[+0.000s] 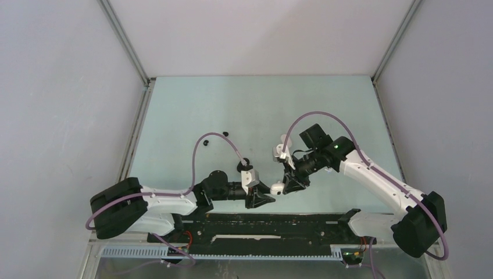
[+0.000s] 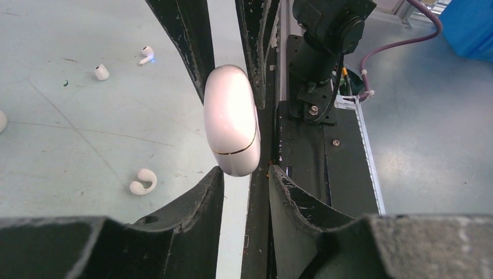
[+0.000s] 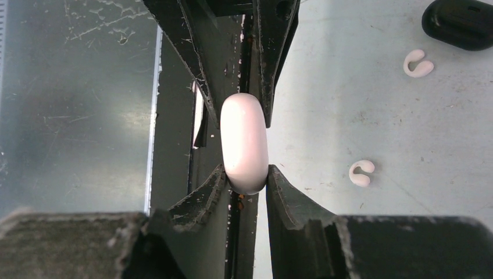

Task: Insert the wireless bluetooth earbuds into the charging case
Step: Pick up the charging case at the center of the board.

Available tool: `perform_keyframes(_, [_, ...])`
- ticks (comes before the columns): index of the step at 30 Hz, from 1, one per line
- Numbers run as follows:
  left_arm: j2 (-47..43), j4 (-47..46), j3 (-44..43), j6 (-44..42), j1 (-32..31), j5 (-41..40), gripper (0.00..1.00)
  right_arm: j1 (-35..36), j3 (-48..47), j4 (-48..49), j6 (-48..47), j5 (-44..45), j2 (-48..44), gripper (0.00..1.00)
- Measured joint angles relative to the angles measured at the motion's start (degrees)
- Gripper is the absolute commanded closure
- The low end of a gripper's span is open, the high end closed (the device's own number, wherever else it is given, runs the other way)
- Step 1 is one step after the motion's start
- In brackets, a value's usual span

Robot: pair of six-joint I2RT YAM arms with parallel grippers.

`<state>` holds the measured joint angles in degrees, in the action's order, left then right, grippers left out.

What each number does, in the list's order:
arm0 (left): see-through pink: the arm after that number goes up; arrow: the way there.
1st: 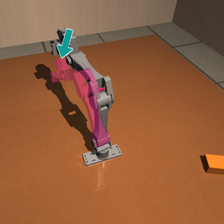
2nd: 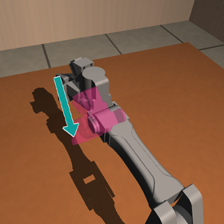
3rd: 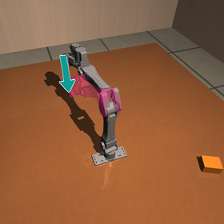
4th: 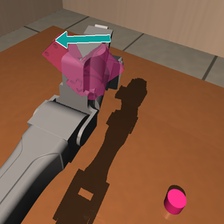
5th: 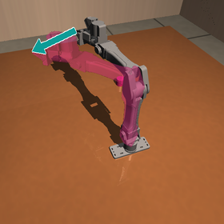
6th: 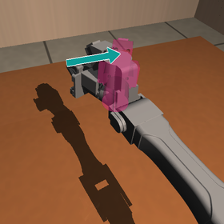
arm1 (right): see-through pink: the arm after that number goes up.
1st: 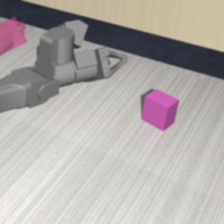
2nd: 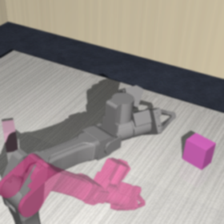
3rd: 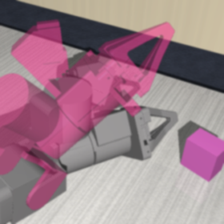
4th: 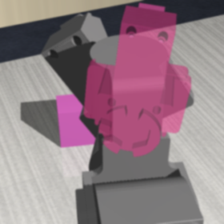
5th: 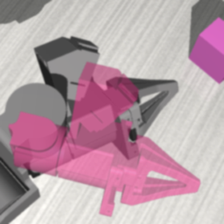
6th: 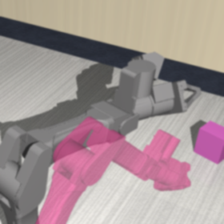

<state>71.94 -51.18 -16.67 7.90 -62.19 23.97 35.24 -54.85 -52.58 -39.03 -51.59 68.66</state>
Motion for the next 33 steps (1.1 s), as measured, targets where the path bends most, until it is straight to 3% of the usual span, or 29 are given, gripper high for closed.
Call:
perform_keyframes(24, [3.52,-1.05,-2.75,4.15,0.00,0.24,0.63,1.03,0.07,0.94,1.09,2.97,-1.22,0.93])
perform_keyframes(33, [3.52,-1.42,-2.75,6.19,0.00,0.42,0.57,1.03,0.39,1.46,1.11,3.17,-1.38,0.91])
